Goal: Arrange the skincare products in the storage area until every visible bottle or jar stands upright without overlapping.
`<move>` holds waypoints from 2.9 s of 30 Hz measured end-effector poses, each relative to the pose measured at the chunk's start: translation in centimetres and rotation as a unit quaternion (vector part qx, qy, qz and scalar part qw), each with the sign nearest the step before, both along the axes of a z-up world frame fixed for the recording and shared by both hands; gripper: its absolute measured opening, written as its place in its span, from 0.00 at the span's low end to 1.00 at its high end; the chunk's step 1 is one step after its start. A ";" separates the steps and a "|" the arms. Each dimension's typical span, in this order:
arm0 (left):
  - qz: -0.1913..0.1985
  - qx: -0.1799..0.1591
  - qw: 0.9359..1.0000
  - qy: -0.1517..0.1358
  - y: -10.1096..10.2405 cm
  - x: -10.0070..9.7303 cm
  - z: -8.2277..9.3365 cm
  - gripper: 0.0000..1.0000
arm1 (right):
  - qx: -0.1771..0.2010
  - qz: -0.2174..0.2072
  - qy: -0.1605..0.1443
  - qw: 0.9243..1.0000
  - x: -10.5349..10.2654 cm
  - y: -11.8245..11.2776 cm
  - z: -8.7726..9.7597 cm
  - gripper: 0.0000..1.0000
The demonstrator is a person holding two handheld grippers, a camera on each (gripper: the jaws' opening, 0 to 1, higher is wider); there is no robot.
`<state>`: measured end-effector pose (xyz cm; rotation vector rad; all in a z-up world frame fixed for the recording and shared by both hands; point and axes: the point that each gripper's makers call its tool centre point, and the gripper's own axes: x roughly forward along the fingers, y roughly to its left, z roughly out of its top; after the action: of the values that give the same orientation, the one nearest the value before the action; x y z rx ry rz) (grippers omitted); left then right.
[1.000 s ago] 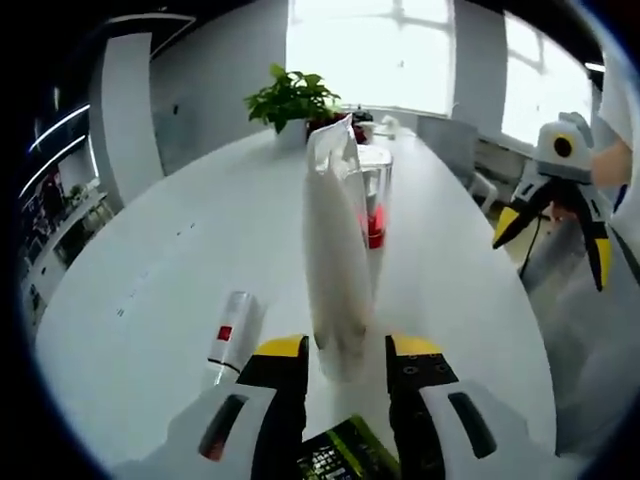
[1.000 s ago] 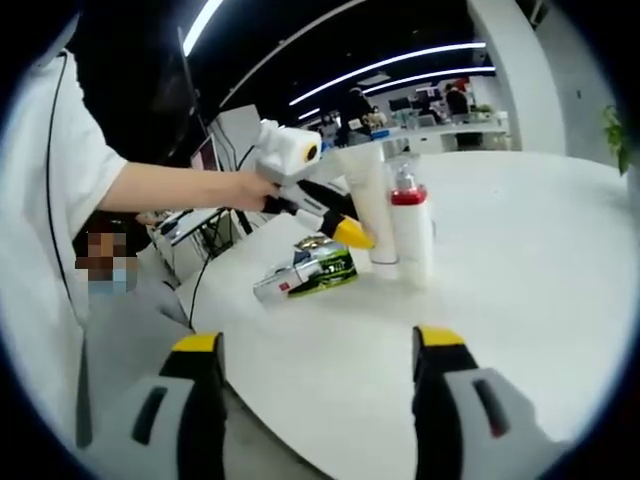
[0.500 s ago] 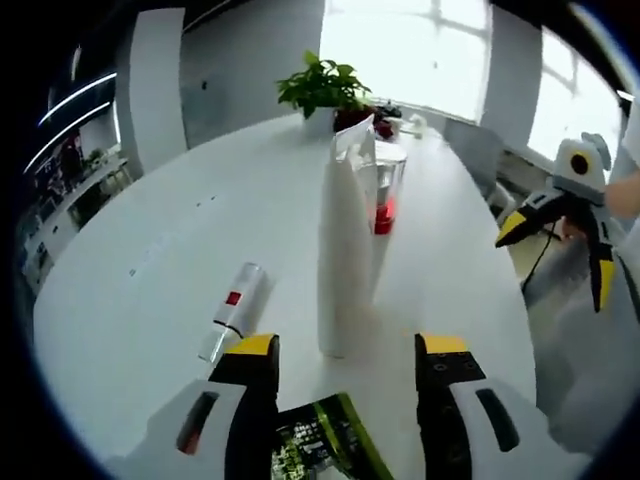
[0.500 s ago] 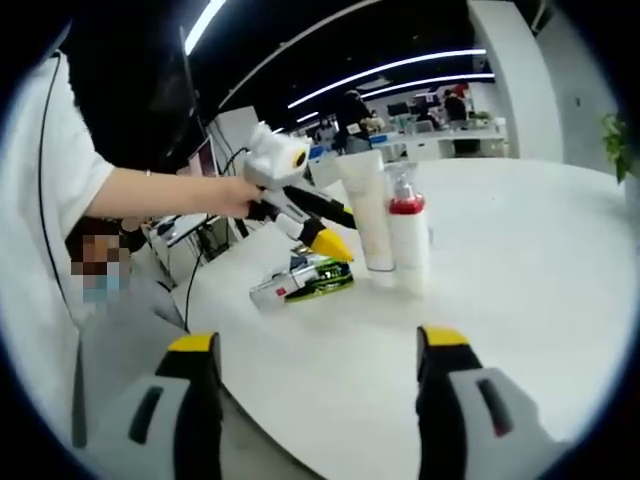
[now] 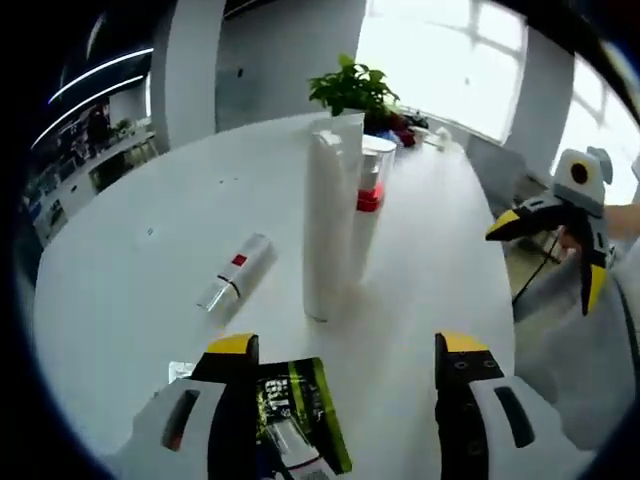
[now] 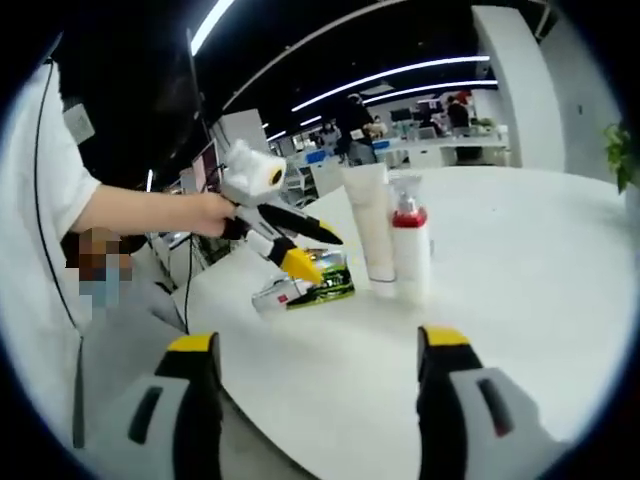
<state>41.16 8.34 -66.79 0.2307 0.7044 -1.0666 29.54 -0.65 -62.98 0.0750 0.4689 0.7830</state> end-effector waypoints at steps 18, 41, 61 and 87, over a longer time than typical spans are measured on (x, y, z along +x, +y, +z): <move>0.054 -0.027 0.998 -0.015 1.9 -3.4 2.5 0.80 | 0.001 0.004 -0.020 1.000 -1.2 -0.2 1.7 0.81; 0.145 -0.048 0.988 -0.014 6.1 -10.1 3.1 0.93 | 0.001 0.000 -0.026 1.000 -2.9 -0.7 2.4 0.82; 0.219 -0.075 0.973 -0.011 8.5 -13.3 3.1 0.95 | 0.010 -0.011 -0.015 1.000 -3.5 -1.3 2.1 0.82; 0.240 -0.066 0.968 -0.027 9.6 -14.3 2.3 0.93 | -0.050 0.003 -0.041 0.998 0.5 -2.9 4.0 0.81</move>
<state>26.90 17.91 -64.44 -0.0292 0.5962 -0.6368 30.01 -3.52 -59.03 -0.0515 0.4297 0.7649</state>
